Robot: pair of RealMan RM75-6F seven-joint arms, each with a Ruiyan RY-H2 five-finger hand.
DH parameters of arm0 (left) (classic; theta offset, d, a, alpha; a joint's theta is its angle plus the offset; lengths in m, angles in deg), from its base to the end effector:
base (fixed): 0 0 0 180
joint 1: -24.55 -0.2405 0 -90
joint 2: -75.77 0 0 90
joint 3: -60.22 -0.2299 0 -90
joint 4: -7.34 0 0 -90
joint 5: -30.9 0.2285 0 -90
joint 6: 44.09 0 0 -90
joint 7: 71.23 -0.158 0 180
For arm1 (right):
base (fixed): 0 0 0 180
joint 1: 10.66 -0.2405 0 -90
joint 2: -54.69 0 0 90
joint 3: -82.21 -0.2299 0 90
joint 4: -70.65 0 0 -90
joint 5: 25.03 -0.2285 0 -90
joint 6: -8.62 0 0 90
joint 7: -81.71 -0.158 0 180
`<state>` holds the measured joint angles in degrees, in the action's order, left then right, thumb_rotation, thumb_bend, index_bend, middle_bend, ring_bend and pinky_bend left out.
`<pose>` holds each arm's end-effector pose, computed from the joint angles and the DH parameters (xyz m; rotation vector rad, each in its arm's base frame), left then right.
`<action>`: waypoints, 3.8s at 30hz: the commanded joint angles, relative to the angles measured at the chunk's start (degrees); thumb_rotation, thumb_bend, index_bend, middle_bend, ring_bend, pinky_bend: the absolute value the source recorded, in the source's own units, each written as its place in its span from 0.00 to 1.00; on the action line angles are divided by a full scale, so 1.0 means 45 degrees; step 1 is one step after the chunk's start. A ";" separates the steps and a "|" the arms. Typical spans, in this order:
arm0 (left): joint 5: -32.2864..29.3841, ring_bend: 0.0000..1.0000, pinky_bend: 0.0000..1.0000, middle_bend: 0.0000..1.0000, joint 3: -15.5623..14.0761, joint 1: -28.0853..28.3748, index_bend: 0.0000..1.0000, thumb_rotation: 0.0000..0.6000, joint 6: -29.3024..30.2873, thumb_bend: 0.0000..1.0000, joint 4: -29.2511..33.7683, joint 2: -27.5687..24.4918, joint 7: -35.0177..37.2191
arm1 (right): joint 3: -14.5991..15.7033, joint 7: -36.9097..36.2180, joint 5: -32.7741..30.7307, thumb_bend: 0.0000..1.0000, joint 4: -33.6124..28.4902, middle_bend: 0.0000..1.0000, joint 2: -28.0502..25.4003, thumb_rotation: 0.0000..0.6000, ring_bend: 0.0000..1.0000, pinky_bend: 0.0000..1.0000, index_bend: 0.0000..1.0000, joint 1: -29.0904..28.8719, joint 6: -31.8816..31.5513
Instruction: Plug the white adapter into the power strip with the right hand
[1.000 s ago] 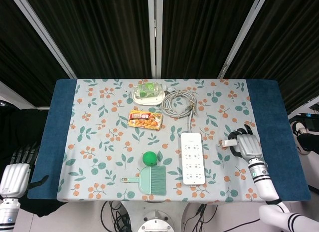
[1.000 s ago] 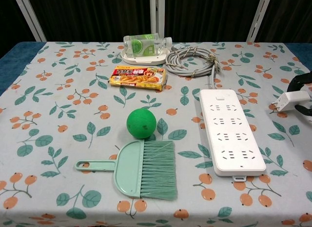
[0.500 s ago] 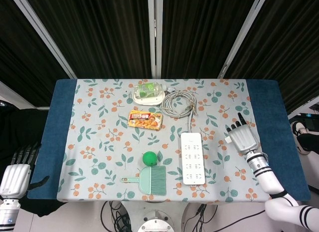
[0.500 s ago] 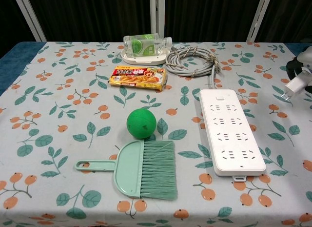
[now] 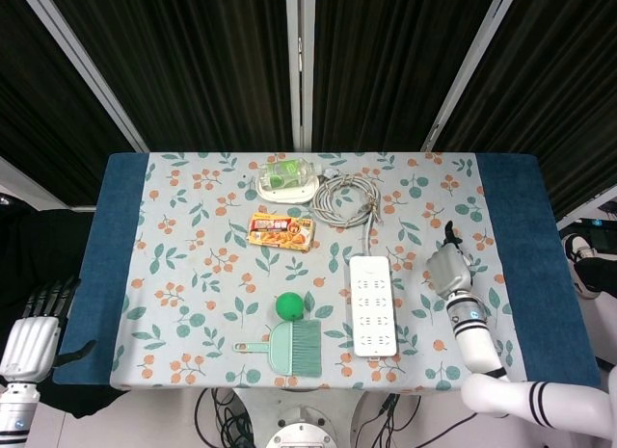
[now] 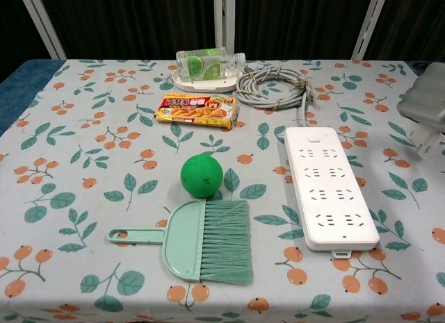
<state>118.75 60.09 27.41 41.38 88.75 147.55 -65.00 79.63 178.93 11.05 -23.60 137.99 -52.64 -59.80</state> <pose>-0.3242 0.1732 0.0996 -1.3931 -0.9852 -0.9052 -0.2000 -0.3141 -0.0098 1.8904 -0.0810 -0.2151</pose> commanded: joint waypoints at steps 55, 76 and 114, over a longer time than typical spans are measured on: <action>-0.0016 0.00 0.00 0.00 -0.0024 0.0030 0.00 1.00 -0.0089 0.13 0.0129 0.0047 -0.0072 | -0.0621 -1.5740 0.3562 0.08 -0.2118 0.31 -0.2781 1.00 0.13 0.00 0.28 0.2216 0.0614; -0.0028 0.00 0.00 0.00 -0.0033 -0.0002 0.00 1.00 0.0012 0.13 0.1042 -0.0228 -0.0886 | -0.0455 -2.2132 0.7547 0.07 0.3472 0.37 -0.0846 1.00 0.17 0.00 0.41 0.2944 0.2538; -0.0081 0.00 0.00 0.00 -0.0042 -0.0102 0.00 1.00 0.0052 0.13 0.1116 -0.0247 -0.0867 | -0.1076 -2.4175 0.9220 0.36 0.3377 0.60 -0.0638 1.00 0.36 0.00 0.73 0.3529 0.1038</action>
<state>118.39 59.90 26.95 41.60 93.78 146.43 -68.90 75.02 71.55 50.79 -5.97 136.75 -37.67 -52.97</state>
